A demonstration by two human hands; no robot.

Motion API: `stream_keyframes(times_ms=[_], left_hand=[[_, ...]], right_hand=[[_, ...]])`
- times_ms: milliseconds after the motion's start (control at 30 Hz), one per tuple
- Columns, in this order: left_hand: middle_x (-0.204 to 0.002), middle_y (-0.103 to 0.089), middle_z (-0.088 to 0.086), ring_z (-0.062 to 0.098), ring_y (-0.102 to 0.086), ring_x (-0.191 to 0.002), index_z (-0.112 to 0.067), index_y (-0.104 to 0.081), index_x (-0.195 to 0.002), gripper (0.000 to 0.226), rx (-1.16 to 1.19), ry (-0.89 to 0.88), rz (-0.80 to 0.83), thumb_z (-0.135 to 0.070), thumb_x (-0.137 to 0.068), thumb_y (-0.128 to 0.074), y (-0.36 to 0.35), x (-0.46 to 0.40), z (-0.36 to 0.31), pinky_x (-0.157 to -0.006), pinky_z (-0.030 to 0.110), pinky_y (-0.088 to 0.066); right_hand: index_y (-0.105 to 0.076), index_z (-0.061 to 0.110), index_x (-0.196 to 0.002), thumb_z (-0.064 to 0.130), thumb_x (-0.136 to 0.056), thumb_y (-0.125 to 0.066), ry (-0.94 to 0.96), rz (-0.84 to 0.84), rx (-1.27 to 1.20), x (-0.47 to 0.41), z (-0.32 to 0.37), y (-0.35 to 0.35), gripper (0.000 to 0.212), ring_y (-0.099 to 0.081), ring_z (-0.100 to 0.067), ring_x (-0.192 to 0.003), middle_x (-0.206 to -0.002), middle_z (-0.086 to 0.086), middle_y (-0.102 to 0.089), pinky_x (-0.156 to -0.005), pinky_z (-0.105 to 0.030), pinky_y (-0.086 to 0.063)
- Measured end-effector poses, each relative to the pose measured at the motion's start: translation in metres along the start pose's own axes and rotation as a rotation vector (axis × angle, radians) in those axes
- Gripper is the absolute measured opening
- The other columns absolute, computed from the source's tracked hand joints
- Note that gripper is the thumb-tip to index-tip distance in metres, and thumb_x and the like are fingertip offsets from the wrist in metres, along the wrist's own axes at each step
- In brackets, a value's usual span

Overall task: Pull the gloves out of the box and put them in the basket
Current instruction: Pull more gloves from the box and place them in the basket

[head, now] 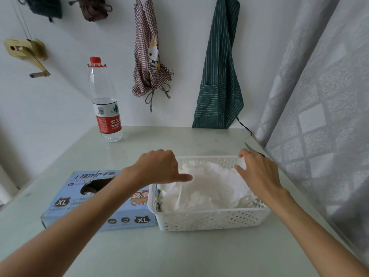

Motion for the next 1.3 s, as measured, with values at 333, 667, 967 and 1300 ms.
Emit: stream_keyframes(times_ms=[333, 667, 967, 1300], left_hand=[[-0.094, -0.071, -0.005, 0.017, -0.063, -0.089, -0.021, -0.071, -0.094, 0.030, -0.070, 0.058, 0.115, -0.044, -0.074, -0.070, -0.013, 0.002, 0.000, -0.073, 0.027, -0.042], [-0.123, -0.060, -0.008, 0.007, -0.055, -0.102, -0.027, -0.058, -0.122, 0.029, 0.047, -0.080, -0.083, -0.031, -0.093, -0.057, 0.016, 0.006, 0.011, -0.088, 0.025, -0.043], [-0.158, 0.016, -0.003, 0.012, 0.011, -0.145, -0.021, 0.016, -0.149, 0.087, -0.453, -0.279, 0.377, -0.070, -0.089, -0.022, -0.059, -0.010, 0.000, -0.117, 0.036, 0.010], [-0.160, 0.005, -0.003, 0.014, 0.005, -0.146, -0.021, 0.003, -0.152, 0.089, -0.519, -0.264, 0.428, -0.071, -0.087, -0.033, -0.067, -0.018, 0.002, -0.117, 0.041, 0.008]], right_hand=[[-0.045, 0.034, -0.135, 0.042, -0.091, -0.058, 0.172, 0.555, -0.144, 0.026, 0.017, -0.021, 0.047, -0.044, -0.013, -0.123, -0.134, 0.005, -0.044, -0.084, -0.029, -0.038], [-0.056, 0.041, -0.115, 0.019, -0.089, -0.064, 0.166, 0.459, -0.424, 0.009, -0.004, -0.008, 0.035, -0.053, -0.006, -0.104, -0.122, 0.010, -0.055, -0.087, -0.025, -0.045], [0.003, 0.045, -0.148, 0.038, -0.090, -0.061, 0.284, 1.092, -0.221, 0.011, 0.033, -0.040, 0.087, 0.004, -0.015, -0.147, -0.158, 0.010, 0.012, -0.119, -0.040, -0.009], [0.001, 0.043, -0.149, 0.033, -0.089, -0.064, 0.296, 1.093, -0.280, 0.016, 0.033, -0.055, 0.089, 0.003, -0.014, -0.147, -0.158, 0.010, 0.011, -0.117, -0.034, -0.012]])
Point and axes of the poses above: each hand's wrist, its own x-axis away from the middle knuckle, its own y-axis out of the back of the hand, z = x × y, the point moved 5 cm from there along -x, towards the middle knuckle
